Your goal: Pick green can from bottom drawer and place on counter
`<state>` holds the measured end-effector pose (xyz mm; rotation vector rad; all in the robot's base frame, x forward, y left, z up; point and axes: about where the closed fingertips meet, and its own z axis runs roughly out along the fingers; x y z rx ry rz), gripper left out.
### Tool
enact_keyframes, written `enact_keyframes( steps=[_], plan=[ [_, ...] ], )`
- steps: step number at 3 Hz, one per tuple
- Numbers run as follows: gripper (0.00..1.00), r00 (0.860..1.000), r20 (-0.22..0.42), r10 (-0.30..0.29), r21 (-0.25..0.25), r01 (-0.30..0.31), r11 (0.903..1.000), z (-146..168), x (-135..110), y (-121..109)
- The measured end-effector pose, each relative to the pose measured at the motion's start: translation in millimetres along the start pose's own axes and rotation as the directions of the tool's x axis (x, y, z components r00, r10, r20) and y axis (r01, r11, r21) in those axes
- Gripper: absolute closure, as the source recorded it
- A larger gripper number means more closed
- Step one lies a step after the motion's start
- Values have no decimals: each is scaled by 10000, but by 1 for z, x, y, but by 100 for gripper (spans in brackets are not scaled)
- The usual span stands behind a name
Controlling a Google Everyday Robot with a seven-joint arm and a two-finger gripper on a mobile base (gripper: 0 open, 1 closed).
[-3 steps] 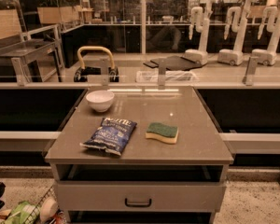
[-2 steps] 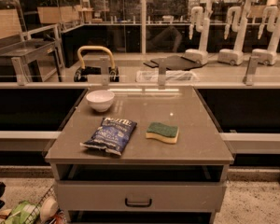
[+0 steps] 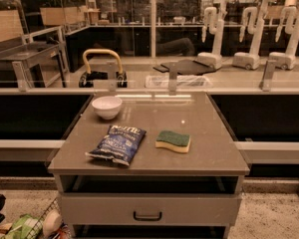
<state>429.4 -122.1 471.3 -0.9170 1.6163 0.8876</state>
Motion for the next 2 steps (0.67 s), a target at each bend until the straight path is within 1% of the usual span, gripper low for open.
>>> enact_keyframes(
  steps=[1, 2],
  plan=[
    [0, 9997, -255, 48, -13, -49, 10000, 34, 56, -12],
    [0, 9966, -809, 177, 77, -171, 9998, 68, 94, -22]
  ],
)
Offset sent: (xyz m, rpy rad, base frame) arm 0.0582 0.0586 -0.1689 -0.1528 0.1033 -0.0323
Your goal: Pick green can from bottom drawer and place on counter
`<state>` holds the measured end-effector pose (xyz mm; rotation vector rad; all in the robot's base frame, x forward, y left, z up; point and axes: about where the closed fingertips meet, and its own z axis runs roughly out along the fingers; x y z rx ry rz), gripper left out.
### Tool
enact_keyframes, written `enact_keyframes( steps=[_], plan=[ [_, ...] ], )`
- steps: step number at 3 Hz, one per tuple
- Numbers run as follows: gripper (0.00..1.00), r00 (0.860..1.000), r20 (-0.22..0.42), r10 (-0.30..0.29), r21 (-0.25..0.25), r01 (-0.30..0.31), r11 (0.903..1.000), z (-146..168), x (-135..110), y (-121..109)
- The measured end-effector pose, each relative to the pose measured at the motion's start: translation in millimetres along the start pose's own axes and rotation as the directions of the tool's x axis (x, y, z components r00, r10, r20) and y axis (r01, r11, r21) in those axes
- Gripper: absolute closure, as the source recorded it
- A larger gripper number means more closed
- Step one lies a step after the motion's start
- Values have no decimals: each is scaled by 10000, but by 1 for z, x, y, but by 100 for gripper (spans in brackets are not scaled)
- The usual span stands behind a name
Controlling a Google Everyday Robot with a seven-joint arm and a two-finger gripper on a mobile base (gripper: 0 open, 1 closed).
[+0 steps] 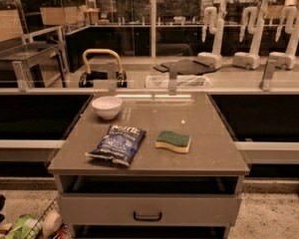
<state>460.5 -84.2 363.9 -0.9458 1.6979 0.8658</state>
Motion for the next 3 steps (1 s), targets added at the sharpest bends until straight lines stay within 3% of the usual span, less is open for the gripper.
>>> enact_keyframes(
  steps=[1, 2, 3],
  plan=[
    [0, 10000, -81, -2, 30, 2, 10000, 6, 2, -1],
    [0, 9996, 257, -138, -480, 150, 9987, 25, 19, 4],
    [0, 9947, 996, -262, -1263, 388, 9912, 66, 57, 14]
  ],
)
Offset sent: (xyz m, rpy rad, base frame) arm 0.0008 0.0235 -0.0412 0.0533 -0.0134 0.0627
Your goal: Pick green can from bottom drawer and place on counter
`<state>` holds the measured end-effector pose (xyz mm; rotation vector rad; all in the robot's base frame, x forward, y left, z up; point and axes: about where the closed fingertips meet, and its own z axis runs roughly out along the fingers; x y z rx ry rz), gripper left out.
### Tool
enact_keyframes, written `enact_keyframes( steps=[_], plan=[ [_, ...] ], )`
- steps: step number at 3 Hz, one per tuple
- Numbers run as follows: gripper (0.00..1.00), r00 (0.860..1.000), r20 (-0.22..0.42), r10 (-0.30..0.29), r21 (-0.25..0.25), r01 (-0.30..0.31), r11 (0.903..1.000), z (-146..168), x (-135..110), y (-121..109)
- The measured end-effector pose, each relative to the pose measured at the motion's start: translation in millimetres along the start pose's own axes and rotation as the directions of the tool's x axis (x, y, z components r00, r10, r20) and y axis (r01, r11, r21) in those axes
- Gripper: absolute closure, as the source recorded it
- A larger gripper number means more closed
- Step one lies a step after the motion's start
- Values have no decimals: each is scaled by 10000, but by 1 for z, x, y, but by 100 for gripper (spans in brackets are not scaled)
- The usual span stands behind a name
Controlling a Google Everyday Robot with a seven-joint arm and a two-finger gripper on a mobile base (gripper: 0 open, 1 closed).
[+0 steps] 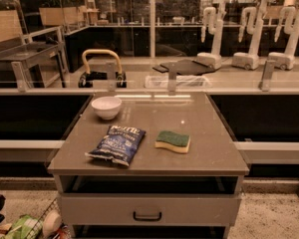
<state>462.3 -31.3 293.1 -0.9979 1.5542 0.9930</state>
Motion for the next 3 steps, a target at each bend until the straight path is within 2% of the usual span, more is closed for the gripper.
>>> enact_keyframes(
  steps=[1, 2, 3],
  plan=[
    [0, 9965, 283, -785, -460, 797, 9958, 28, 30, -4],
    [0, 9907, 227, -1338, -574, 1349, 9892, 57, 55, -4],
    [15, 9911, 21, -1330, -605, 1328, 9893, 78, 84, -4]
  ],
)
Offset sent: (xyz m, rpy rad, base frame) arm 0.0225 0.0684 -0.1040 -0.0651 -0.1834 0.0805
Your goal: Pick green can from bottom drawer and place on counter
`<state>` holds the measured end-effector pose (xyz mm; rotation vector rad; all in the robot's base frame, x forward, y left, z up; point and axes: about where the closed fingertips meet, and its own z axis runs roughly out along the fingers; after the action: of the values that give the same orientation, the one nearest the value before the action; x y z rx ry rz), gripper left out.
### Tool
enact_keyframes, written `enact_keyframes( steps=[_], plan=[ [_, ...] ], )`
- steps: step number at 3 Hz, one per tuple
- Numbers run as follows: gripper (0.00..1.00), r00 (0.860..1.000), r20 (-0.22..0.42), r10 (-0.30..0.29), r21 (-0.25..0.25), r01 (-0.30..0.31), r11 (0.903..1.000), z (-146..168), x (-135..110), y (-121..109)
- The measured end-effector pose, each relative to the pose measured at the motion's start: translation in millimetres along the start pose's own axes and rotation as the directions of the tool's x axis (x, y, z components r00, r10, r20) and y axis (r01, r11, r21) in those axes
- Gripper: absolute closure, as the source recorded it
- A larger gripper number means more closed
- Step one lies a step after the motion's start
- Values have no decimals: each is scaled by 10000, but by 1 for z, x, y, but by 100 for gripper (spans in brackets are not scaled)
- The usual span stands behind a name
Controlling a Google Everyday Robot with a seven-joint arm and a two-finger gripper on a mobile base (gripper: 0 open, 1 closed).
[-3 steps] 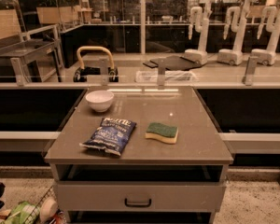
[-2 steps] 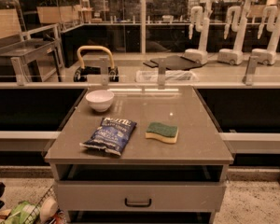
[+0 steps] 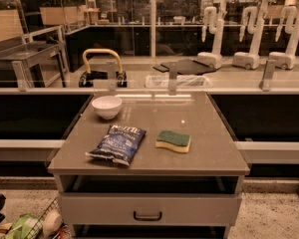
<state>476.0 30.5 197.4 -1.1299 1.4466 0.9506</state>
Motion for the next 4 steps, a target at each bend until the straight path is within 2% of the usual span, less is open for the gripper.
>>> enact_keyframes(
  steps=[1, 2, 3, 4],
  plan=[
    [38, 9993, -265, 263, -45, -264, 9996, 13, 26, 3],
    [62, 9921, 167, 1242, -35, -1242, 9923, 5, 4, -1],
    [93, 9688, 542, 2418, 156, -2430, 9699, -63, -75, -12],
    [100, 9534, 854, 2893, 385, -2933, 9552, -140, -149, -17]
  ],
)
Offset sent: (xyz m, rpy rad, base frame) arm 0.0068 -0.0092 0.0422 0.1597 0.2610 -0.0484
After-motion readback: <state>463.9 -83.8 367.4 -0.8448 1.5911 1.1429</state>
